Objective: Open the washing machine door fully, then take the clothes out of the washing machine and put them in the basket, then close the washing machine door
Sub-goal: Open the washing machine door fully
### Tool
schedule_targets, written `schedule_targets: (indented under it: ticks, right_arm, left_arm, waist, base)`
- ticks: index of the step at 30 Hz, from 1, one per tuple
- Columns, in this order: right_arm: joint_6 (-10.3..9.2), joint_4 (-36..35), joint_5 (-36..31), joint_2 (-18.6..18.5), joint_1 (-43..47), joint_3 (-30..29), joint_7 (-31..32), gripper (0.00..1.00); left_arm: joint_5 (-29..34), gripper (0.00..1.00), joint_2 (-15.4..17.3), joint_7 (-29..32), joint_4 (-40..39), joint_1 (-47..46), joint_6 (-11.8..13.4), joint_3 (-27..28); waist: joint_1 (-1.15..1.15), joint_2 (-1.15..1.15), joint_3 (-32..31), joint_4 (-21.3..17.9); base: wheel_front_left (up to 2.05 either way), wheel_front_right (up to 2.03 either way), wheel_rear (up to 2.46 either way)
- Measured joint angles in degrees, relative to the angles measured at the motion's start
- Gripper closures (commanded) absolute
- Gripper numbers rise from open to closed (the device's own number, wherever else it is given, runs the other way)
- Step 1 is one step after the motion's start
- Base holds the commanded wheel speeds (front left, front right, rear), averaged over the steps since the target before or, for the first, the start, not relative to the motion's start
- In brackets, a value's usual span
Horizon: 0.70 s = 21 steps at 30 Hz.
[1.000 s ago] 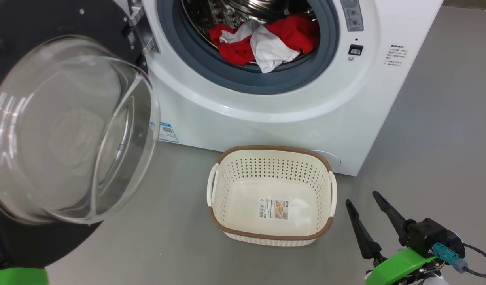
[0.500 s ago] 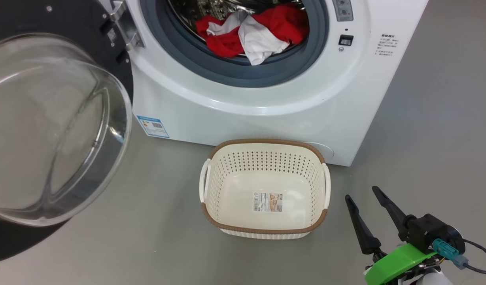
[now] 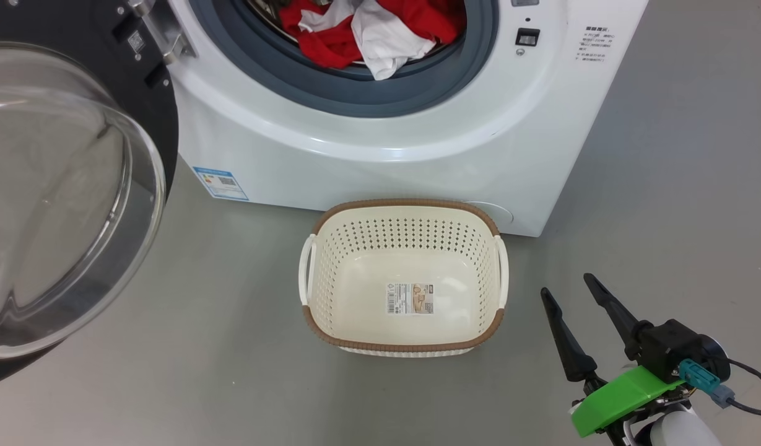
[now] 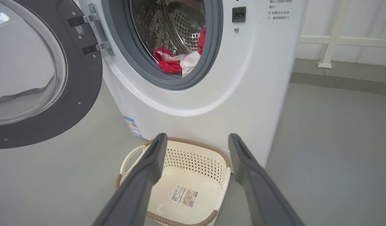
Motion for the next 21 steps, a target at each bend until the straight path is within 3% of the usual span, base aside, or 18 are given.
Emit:
schedule_targets:
  ticks: [13,17,19,20,21]
  right_arm:
    - [0.0,0.3,-0.3,0.0,-1.2,-0.2,0.0,0.0]
    - [0.0,0.7,-0.2,0.1,-1.1,0.2,0.0,0.0]
    - [0.0,0.9,-0.2,0.1,-1.1,0.2,0.0,0.0]
    - [0.0,0.9,-0.2,0.2,-1.0,0.2,0.0,0.0]
    - [0.0,0.9,-0.2,0.2,-1.0,0.2,0.0,0.0]
  left_arm:
    - [0.4,0.98,0.1,0.0,2.3,-1.4,0.0,-0.6]
    - [-0.4,0.64,-1.0,0.0,0.6,0.5,0.0,-1.5]
    - [-0.7,0.51,-1.9,0.0,-0.6,2.1,0.0,-2.1]
    - [-1.0,0.31,-2.4,0.0,-1.2,3.1,0.0,-2.8]
    - [-1.0,0.04,-2.8,0.0,-1.7,4.0,0.0,-3.6]
  waist:
    - [0.0,0.0,-0.7,0.6]
    - [0.0,0.0,-1.9,0.9]
    - [0.0,0.0,-2.5,1.0]
    - [0.0,0.0,-2.9,1.0]
    - [0.0,0.0,-3.2,1.1]
  base:
    - [0.0,0.0,0.0]
    - [0.0,0.0,0.0]
    - [0.0,0.0,0.0]
    - [0.0,0.0,0.0]
    - [0.0,0.0,0.0]
